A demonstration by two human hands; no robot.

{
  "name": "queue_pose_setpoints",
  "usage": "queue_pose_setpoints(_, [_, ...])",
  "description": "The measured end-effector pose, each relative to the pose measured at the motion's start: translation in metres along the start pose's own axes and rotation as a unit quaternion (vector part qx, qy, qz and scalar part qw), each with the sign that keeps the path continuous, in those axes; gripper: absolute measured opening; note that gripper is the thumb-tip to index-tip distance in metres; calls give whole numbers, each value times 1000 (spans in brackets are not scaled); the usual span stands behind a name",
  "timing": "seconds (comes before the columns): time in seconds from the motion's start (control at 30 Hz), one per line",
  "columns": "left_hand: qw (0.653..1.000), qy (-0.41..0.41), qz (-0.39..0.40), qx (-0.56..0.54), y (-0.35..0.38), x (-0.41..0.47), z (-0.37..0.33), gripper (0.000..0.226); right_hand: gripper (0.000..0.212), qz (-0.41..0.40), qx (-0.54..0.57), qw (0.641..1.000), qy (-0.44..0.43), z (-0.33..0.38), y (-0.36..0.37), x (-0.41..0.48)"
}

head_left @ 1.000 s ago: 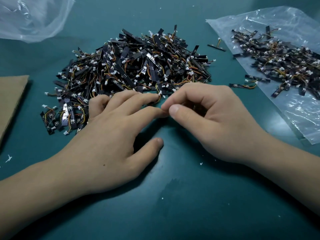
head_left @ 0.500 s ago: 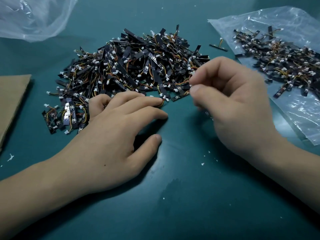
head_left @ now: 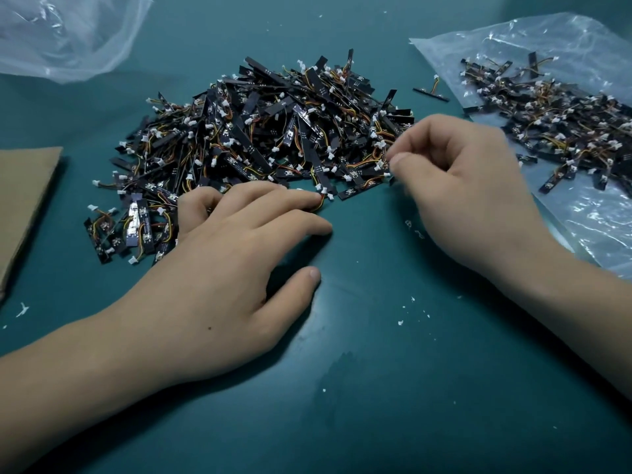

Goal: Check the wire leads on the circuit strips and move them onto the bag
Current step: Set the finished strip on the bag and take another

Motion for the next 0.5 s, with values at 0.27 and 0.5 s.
queue_pose_setpoints(0.27, [1000,-2,8,2,-1,0,-1,38,16,45,-102,992,-54,8,3,-5])
queue_pose_setpoints(0.5, [1000,-21,-7,10,-1,-1,-2,39,21,85,-114,986,-89,13,6,-8])
Point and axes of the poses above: each hand's wrist, its own x-axis towards the middle knuckle, its own y-axis out of the palm, z = x × y, the point moved 2 cm from there along x, towards the middle knuckle, and after that the axes turned 14 degrees about -y, right-handed, at the moved point
